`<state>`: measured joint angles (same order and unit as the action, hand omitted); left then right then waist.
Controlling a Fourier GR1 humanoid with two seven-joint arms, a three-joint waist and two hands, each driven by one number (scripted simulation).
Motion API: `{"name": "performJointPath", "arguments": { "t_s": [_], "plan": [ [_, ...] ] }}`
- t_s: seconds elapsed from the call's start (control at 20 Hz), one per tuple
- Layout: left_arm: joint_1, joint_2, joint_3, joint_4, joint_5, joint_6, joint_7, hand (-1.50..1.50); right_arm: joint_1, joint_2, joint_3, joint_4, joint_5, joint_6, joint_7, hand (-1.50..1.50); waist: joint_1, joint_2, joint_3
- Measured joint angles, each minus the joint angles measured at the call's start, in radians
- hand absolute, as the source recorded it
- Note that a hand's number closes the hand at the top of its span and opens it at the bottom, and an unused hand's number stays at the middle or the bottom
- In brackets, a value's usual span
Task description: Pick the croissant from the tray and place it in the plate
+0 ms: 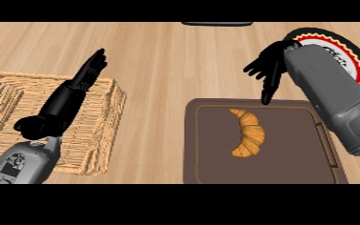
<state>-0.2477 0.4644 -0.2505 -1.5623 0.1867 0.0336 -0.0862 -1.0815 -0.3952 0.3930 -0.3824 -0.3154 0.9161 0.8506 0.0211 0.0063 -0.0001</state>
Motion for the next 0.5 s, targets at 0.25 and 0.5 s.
{"name": "performJointPath", "arguments": {
  "t_s": [0.25,0.5],
  "plan": [
    [0.045,0.008,0.022,-0.042,-0.002,-0.021,0.004,0.0,0.0,0.031,0.007,0.046,0.031,0.039,-0.023,-1.5,0.0,-0.002,0.0],
    [0.04,-0.012,0.037,-0.053,-0.017,-0.024,0.031,0.0,0.045,0.057,0.02,0.04,0.064,0.065,-0.038,-1.5,-0.01,-0.005,0.0]
  ]
}}
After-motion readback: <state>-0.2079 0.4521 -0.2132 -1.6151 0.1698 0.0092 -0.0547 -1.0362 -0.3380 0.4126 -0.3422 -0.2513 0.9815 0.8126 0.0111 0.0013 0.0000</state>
